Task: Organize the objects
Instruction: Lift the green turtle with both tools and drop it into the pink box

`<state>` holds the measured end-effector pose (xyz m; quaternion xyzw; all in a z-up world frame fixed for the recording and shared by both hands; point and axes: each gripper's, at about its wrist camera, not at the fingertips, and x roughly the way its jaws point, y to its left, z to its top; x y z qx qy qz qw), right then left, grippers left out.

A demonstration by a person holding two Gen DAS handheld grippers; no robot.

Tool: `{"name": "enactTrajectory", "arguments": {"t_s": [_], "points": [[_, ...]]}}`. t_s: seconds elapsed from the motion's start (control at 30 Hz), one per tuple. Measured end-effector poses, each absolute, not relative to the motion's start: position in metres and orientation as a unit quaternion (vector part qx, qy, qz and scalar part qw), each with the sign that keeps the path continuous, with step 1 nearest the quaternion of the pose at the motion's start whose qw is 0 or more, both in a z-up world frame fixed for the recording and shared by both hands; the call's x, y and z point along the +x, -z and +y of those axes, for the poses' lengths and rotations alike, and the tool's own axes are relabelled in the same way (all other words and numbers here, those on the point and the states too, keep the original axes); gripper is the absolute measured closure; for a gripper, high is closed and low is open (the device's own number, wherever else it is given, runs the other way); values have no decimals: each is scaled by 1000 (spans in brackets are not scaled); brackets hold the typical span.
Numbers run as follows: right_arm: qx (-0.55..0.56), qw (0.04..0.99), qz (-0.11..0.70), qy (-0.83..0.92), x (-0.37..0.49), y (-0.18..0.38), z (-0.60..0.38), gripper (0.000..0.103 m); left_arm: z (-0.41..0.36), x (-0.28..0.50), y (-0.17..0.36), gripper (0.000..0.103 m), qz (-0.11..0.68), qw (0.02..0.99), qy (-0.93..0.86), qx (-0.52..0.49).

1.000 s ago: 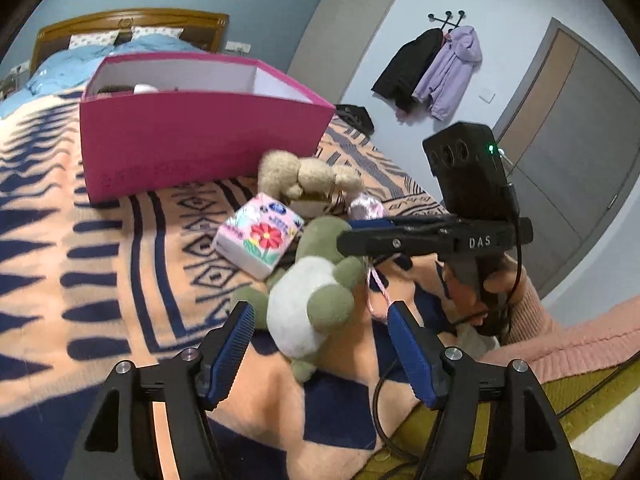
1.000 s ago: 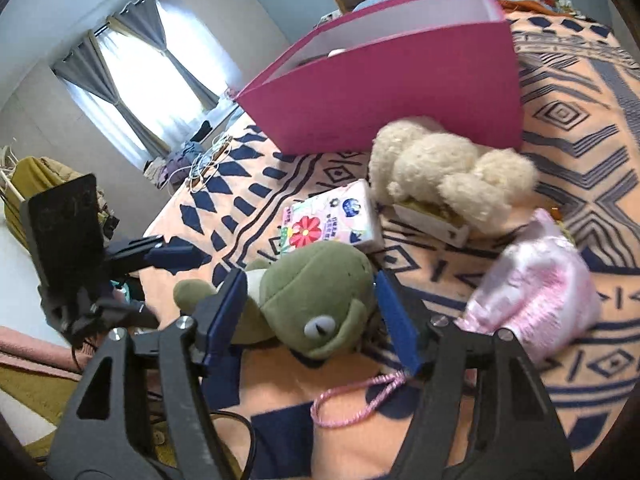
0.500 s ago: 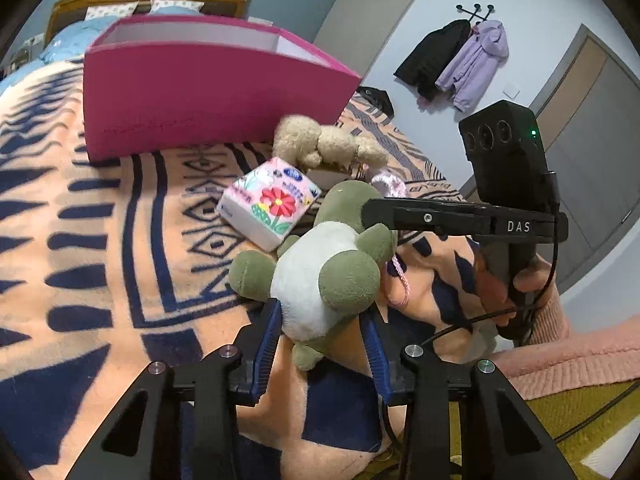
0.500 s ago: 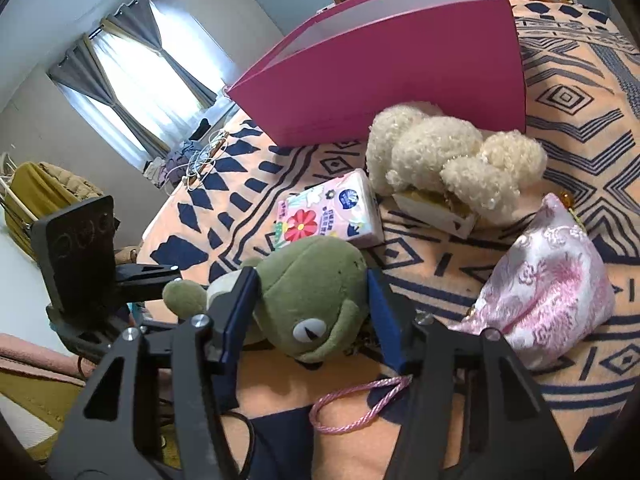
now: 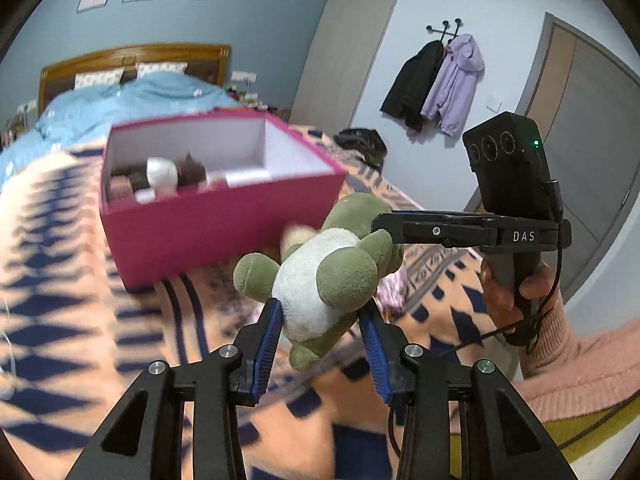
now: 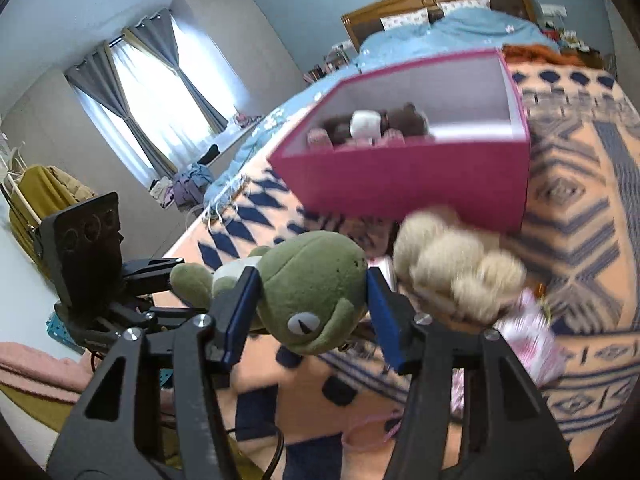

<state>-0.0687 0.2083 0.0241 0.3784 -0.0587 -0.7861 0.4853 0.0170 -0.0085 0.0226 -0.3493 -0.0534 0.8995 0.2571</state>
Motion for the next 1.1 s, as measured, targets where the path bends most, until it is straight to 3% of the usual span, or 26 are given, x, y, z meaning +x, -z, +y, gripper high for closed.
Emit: {"name": "enactTrajectory", "arguments": {"t_s": [0.53,1.1], "points": [[304,493,-66,813,-145,-102,164,46,-35,-59,-90,63,-14,195,-937,-290],[313,467,-63,825,-233,-114,114,46,-60,-144,-87,62,-38,149,-938,-312]]}}
